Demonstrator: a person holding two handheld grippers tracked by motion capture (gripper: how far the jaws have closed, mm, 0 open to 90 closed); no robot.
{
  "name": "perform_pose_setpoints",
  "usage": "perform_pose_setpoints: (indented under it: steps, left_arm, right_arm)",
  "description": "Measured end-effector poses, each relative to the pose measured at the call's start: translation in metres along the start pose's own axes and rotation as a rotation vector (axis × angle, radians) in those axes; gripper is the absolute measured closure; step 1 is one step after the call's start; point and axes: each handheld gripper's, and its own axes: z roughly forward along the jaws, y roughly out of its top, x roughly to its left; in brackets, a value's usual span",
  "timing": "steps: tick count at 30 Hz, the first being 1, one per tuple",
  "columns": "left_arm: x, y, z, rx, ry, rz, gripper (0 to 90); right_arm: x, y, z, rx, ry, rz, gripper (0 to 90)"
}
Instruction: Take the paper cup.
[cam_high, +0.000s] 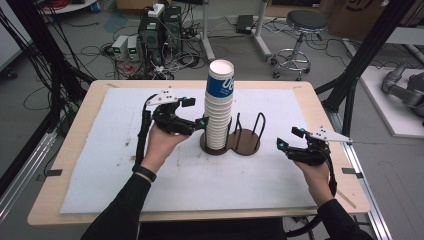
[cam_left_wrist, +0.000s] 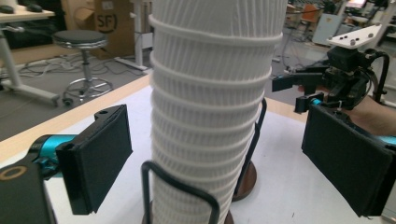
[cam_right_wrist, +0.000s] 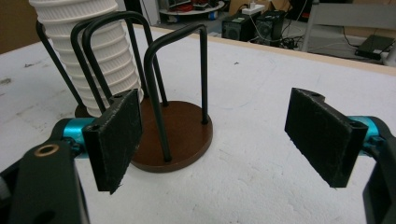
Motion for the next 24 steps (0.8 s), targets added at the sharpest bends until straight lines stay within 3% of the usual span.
perform_pose_setpoints:
  steps: [2,10,16,24]
  left_arm:
    - [0.0,0.005,0.011,0.02,0.011,0.022,8.2]
    - [0.0,0.015,0.03,0.014,-0.004,0.051,7.6]
    - [0.005,0.021,0.041,0.009,-0.042,0.04,7.3]
    - [0.004,0.025,0.054,0.035,-0.026,0.051,7.0]
  right_arm:
    - [0.0,0.0,0.0,0.004,0.003,0.003,19.3]
    - [0.001,0.0,0.0,0.006,0.013,0.0,18.9]
    - [0.0,0.0,-0.001,0.003,0.017,0.001,18.9]
    - [0.001,-0.001,0.001,0.011,0.022,-0.001,18.9]
